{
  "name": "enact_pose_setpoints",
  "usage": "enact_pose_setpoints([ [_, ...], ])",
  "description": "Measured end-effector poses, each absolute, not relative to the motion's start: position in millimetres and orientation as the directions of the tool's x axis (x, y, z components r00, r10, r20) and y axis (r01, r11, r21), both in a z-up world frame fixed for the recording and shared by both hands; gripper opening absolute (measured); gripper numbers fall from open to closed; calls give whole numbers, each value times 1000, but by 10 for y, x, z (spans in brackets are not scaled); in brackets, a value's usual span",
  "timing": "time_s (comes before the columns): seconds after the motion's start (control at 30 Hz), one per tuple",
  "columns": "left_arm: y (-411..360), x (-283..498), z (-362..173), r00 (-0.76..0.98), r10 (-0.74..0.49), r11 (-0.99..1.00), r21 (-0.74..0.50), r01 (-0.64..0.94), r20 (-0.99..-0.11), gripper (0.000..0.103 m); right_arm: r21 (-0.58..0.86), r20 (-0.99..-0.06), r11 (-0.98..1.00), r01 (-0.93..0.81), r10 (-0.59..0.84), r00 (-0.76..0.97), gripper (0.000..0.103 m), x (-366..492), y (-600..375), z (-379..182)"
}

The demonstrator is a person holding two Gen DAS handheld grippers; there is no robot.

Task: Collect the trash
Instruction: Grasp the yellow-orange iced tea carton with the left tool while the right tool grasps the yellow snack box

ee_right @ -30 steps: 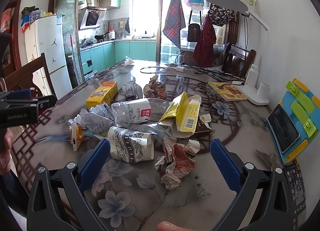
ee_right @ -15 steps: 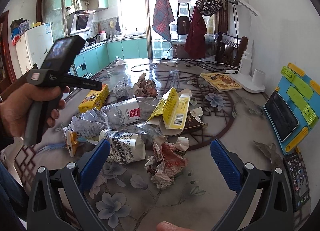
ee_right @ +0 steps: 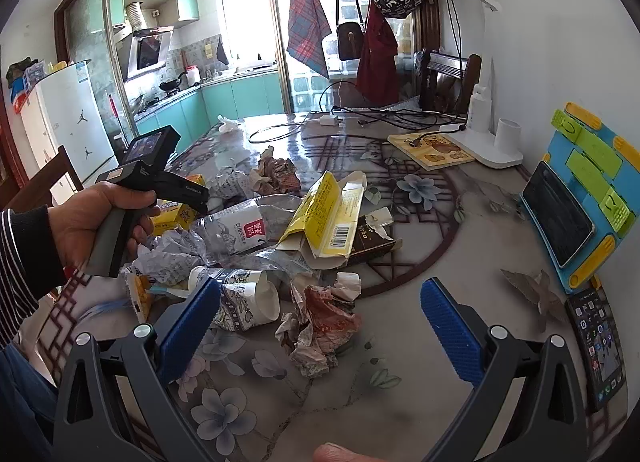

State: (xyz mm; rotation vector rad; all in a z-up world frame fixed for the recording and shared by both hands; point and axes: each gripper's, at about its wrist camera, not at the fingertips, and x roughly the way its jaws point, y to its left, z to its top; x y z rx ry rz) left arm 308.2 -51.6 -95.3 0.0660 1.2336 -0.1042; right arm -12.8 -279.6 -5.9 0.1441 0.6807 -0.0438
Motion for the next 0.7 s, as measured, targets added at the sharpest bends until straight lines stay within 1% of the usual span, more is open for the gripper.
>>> enact_pose_setpoints([
  [0.03, -514, 3086, -936, 332, -43, 993, -4, 118, -942, 57, 117, -632, 989, 90, 5, 775, 97, -131, -2790, -55],
  [0.13, -496, 3107, -925, 318, -59, 991, -17, 132, -946, 56, 110, -633, 989, 96, -4, 774, 97, -122, -2804, -58],
  [0.23, -474, 3031, -817, 352, -51, 988, 4, 152, -934, 56, 100, -630, 990, 102, -16, 776, 97, -106, -2836, -56],
  [0.33, -430, 2854, -566, 420, -48, 985, 27, 171, -906, 56, 95, -635, 989, 113, -27, 772, 97, -58, -2882, -52],
  [0.47, -309, 2447, -114, 512, -88, 976, 30, 218, -854, 56, 149, -668, 981, 124, 7, 745, 97, 141, -3002, -32],
  [0.7, 10, 1704, 446, 602, -185, 964, -23, 267, -777, 56, 133, -713, 987, 85, 36, 700, 97, 707, -3092, 29],
])
